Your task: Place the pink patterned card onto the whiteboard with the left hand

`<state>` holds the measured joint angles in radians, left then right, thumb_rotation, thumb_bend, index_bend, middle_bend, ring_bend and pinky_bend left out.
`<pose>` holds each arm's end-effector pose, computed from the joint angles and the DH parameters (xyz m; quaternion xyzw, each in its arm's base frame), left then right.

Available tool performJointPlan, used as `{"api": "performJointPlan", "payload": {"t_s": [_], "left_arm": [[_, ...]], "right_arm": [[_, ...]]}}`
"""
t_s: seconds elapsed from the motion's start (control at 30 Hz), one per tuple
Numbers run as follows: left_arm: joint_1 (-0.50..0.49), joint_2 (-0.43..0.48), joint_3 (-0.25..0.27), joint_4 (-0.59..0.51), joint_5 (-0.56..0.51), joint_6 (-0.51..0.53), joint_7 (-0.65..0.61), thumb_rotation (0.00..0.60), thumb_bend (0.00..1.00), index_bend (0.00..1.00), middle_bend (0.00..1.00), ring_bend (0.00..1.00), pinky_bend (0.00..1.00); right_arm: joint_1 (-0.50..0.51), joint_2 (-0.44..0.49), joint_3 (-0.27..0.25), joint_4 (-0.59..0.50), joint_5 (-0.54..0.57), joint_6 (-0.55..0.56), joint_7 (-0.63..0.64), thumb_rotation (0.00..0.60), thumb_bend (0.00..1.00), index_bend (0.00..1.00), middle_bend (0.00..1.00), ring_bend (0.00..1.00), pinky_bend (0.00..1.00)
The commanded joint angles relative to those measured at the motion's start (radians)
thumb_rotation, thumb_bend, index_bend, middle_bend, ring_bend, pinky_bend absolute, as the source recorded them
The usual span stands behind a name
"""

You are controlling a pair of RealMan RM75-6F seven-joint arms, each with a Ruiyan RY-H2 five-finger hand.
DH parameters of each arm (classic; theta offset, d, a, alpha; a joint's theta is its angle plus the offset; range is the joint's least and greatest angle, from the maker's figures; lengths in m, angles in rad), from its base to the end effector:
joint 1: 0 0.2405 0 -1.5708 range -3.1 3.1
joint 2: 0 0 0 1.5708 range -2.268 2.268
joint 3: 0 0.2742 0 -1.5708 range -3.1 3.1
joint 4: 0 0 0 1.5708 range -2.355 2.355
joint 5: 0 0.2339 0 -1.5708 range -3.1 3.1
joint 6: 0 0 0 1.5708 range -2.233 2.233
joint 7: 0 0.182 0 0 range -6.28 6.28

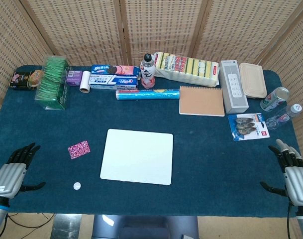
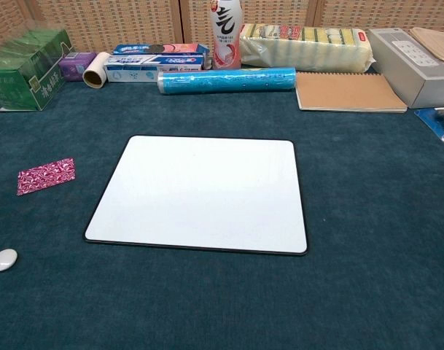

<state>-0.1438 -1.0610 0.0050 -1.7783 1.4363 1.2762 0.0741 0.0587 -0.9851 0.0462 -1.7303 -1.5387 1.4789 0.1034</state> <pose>-0.3193 0.2192 0.1068 -0.6364 -0.4654 -0.3245 0.5226 -0.3208 -0.2116 0.1735 0.5863 -0.4151 0.4116 0.5609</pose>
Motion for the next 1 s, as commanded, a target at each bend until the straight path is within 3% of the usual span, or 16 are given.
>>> {"api": "performJointPlan", "payload": {"t_s": [0.03, 0.17, 0.37, 0.5, 0.73, 1.0], "left_arm": [[-0.092, 0.015, -0.057, -0.016, -0.108, -0.153, -0.084, 0.600, 0.09, 0.00, 0.00, 0.00, 0.05], [-0.182, 0.027, -0.122, -0.045, -0.284, -0.275, -0.048, 0.600, 0.09, 0.00, 0.00, 0.00, 0.05], [-0.296, -0.029, -0.171, -0.070, -0.561, -0.308, 0.149, 0.600, 0.09, 0.00, 0.00, 0.00, 0.05], [-0.356, -0.072, -0.174, -0.099, -0.705, -0.264, 0.281, 0.600, 0.09, 0.02, 0.00, 0.00, 0.05], [-0.477, -0.194, -0.188, -0.127, -0.989, -0.150, 0.489, 0.600, 0.09, 0.22, 0.00, 0.00, 0.05], [-0.534, -0.279, -0.202, -0.105, -1.098, -0.039, 0.570, 0.600, 0.10, 0.25, 0.00, 0.00, 0.05]], "right_arm": [[0.005, 0.000, 0.000, -0.003, 0.005, -0.011, 0.000, 0.600, 0.10, 0.10, 0.00, 0.00, 0.00], [0.008, 0.004, 0.003, -0.002, 0.019, -0.021, 0.004, 0.600, 0.10, 0.10, 0.00, 0.00, 0.00], [0.004, 0.017, 0.002, -0.002, 0.015, -0.014, 0.035, 0.600, 0.10, 0.10, 0.00, 0.00, 0.00], [0.003, 0.024, 0.003, 0.001, 0.014, -0.011, 0.054, 0.600, 0.10, 0.10, 0.00, 0.00, 0.00], [-0.003, 0.041, 0.004, 0.004, 0.017, -0.005, 0.100, 0.600, 0.10, 0.10, 0.00, 0.00, 0.00], [0.002, 0.047, 0.002, 0.005, 0.016, -0.018, 0.114, 0.600, 0.10, 0.10, 0.00, 0.00, 0.00]]}}
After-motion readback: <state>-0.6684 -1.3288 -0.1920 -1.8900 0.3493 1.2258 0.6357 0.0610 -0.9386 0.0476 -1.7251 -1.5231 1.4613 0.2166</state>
